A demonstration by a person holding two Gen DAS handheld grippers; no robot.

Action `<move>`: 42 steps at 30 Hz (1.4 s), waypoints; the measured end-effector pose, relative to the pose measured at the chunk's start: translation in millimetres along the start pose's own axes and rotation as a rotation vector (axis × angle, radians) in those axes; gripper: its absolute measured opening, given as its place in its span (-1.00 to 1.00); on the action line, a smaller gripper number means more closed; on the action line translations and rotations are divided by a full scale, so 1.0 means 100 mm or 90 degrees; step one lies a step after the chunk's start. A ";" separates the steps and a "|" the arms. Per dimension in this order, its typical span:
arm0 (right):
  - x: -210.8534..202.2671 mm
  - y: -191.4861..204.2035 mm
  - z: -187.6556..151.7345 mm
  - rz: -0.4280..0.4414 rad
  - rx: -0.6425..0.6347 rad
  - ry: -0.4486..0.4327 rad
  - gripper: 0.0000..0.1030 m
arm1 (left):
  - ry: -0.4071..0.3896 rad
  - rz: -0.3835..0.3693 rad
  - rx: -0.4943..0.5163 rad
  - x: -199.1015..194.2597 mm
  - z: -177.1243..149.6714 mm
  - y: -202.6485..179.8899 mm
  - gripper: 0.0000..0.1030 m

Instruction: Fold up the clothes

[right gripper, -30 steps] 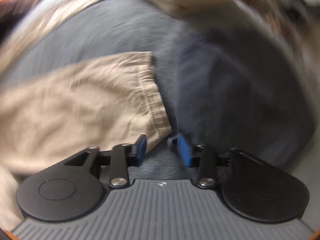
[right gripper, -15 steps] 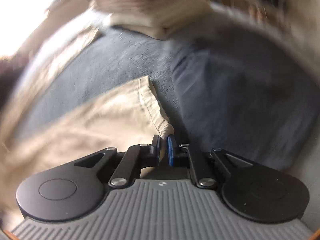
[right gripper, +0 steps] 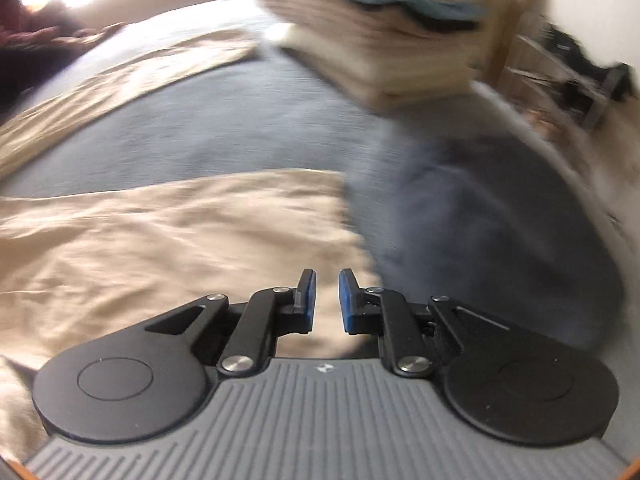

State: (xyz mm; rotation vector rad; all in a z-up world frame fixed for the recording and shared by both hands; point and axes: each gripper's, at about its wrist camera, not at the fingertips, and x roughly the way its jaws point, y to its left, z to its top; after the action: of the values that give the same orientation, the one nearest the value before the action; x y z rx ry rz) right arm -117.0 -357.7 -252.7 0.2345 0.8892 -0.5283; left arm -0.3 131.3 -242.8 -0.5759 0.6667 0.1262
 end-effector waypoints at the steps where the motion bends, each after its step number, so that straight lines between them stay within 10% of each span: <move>1: 0.04 0.11 0.03 0.027 -0.010 0.006 -0.77 | -0.010 -0.006 0.005 -0.03 0.00 -0.01 0.09; 6: 0.60 0.64 0.27 0.110 -0.048 0.062 -0.78 | 0.005 -0.034 0.043 0.01 -0.01 -0.12 0.11; 13: 0.97 0.62 0.63 -0.017 -0.004 0.081 -0.75 | 0.048 -0.014 0.023 0.17 -0.04 -0.07 0.11; 21: 0.92 1.61 0.61 0.193 -0.110 0.109 -0.78 | 0.069 0.012 0.020 0.26 -0.05 -0.04 0.11; 27: 1.02 1.87 0.74 0.079 -0.124 0.079 -0.73 | 0.058 0.002 0.015 0.23 -0.05 -0.03 0.11; 34: 0.75 2.79 0.62 0.337 -0.170 0.129 -0.76 | 0.064 0.000 0.029 0.26 -0.06 -0.07 0.11; 42: 1.02 3.05 0.68 0.219 -0.197 0.100 -0.79 | 0.062 -0.011 0.005 0.27 -0.04 0.02 0.11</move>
State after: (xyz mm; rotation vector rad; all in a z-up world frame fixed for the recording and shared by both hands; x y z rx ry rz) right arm 142.5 -161.4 -297.7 0.1436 1.0438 -0.0497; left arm 18.4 128.8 -262.6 -0.5836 0.7563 0.0792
